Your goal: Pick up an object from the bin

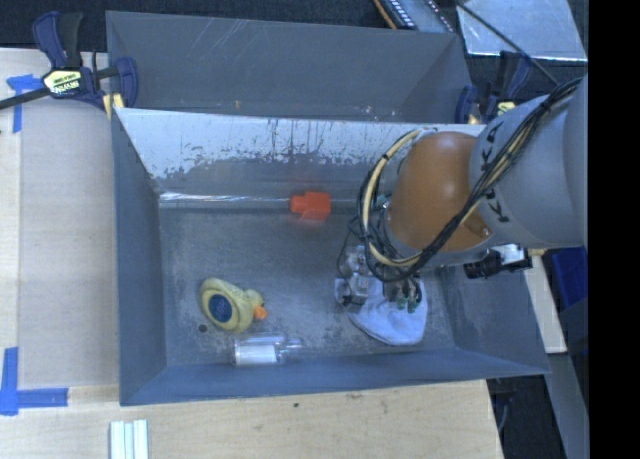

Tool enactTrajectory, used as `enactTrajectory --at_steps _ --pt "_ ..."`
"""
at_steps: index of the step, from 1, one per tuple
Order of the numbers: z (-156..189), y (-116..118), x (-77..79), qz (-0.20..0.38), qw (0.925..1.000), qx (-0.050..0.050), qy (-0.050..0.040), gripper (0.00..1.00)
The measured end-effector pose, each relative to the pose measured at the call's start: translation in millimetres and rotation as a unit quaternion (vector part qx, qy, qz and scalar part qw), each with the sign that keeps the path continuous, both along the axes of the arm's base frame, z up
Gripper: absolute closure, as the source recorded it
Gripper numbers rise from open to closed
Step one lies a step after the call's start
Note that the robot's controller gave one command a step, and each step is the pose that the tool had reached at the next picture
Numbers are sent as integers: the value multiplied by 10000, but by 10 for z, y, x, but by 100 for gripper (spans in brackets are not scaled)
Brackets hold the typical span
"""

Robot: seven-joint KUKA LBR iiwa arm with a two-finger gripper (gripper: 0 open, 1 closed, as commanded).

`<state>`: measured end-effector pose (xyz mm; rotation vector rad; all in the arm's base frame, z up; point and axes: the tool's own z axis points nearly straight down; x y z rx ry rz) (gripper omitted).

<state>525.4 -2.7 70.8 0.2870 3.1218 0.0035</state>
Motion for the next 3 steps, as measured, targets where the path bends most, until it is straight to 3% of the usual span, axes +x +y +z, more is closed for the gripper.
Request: enactTrajectory --at_steps 1,2,3 --pt "0 0 0 -1 10000 0 0 100" --pt "165 -89 253 -138 9999 0 -22 100" --pt "240 57 284 -270 9996 4 -17 100"
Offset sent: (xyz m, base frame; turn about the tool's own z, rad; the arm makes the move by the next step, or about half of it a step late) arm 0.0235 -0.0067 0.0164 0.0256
